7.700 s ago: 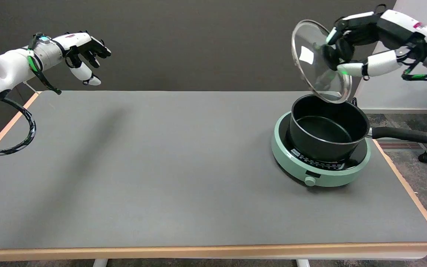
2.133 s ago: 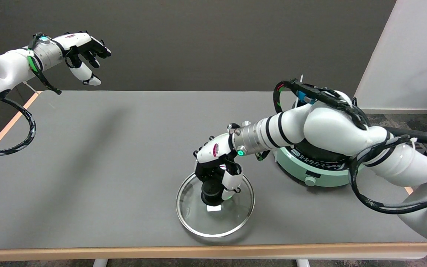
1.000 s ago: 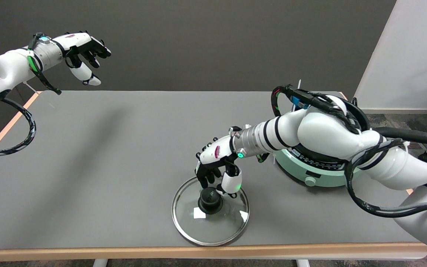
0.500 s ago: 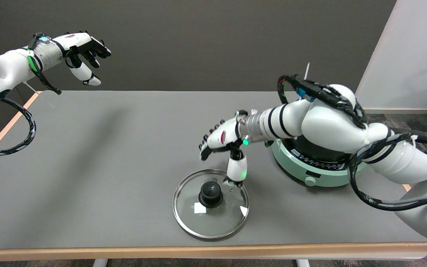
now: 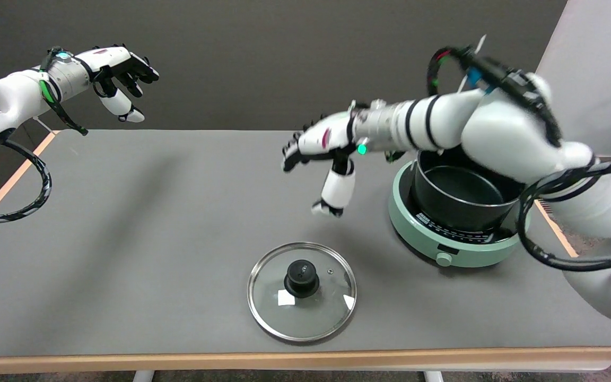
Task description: Place the pot lid onto the table.
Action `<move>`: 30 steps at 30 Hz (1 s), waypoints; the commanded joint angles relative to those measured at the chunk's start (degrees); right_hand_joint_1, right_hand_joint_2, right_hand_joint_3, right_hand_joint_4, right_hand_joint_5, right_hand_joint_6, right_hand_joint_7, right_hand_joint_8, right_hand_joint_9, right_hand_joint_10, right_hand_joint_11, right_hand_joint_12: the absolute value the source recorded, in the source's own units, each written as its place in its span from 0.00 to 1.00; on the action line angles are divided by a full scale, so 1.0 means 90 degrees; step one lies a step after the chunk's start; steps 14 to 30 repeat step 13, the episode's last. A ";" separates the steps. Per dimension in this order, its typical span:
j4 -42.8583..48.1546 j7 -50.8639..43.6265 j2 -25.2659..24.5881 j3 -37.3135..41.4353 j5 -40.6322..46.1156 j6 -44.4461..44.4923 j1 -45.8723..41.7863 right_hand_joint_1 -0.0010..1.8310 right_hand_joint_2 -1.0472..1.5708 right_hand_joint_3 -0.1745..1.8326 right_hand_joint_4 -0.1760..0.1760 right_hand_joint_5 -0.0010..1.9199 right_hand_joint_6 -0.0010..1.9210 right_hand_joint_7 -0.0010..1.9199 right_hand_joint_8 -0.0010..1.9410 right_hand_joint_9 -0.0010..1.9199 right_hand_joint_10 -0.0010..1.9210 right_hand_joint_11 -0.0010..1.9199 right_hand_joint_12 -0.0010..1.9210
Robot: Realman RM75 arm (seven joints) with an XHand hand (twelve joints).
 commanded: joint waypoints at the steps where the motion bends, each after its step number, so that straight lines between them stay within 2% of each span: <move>1: 0.0092 -0.0116 0.0558 0.3157 0.2255 0.1716 -0.0706 0.41 0.59 0.53 0.34 0.18 0.10 0.19 0.10 0.21 0.16 0.13 0.31; 5: 0.0110 -0.0951 0.0616 0.4190 0.2854 0.3403 -0.1813 0.43 0.59 0.54 0.39 0.23 0.10 0.27 0.10 0.26 0.21 0.16 0.38; 9: 0.0136 -0.2171 0.0360 0.5040 0.3813 0.4791 -0.2667 0.45 0.61 0.53 0.55 0.32 0.16 0.38 0.13 0.34 0.28 0.20 0.48; 13: 0.0106 -0.2903 0.0331 0.5491 0.4531 0.4979 -0.3015 0.46 0.62 0.51 0.60 0.33 0.17 0.41 0.16 0.37 0.31 0.23 0.55; 30: 0.0106 -0.2903 0.0331 0.5491 0.4531 0.4979 -0.3015 0.46 0.62 0.51 0.60 0.33 0.17 0.41 0.16 0.37 0.31 0.23 0.55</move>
